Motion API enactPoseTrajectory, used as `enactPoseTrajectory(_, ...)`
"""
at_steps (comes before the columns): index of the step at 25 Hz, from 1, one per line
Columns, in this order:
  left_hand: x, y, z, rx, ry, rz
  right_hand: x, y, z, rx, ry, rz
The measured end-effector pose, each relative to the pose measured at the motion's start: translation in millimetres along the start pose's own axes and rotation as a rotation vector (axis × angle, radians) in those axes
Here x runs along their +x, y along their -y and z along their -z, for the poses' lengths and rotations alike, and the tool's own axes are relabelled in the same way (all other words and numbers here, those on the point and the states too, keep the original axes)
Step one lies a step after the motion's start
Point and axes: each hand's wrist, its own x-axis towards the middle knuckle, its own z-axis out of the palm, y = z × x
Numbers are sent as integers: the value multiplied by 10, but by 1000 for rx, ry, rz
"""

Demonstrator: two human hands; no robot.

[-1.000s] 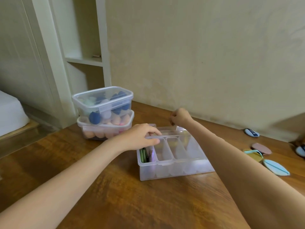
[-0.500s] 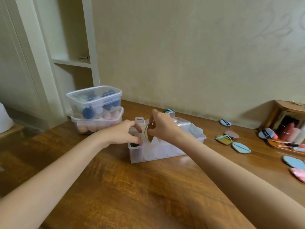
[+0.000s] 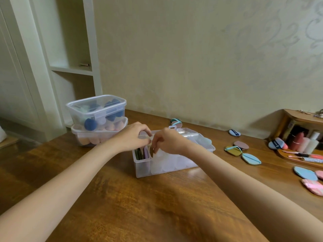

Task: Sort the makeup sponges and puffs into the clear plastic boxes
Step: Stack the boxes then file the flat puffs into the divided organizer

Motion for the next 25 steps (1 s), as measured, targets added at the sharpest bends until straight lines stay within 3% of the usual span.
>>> enactPoseTrajectory(6, 391, -10, 26, 95, 292, -99, 640, -635, 477, 90, -317, -264)
enactPoseTrajectory(10, 640, 66, 24, 8, 426, -158, 1187, -1149, 442, -242, -18, -436)
enactPoseTrajectory(12, 695, 94, 14, -39, 469, -155, 1335, -1307, 369, -205, 88, -460)
enactPoseTrajectory(15, 743, 151, -25, -48, 458, -159, 1531, -1448, 222, -108, 117, -462)
enactPoseTrajectory(17, 740, 172, -37, -37, 440, -164, 1642, -1561, 175, -76, 18, -494)
enactPoseTrajectory(20, 668, 134, -28, -15, 399, -145, 1501, -1528, 278, 95, -278, -494)
enactPoseTrajectory(23, 535, 73, -28, 27, 353, -86, 1053, -1176, 426, 251, -480, -306)
enactPoseTrajectory(25, 447, 35, -37, 53, 300, -66, 740, -801, 438, 239, -481, -152)
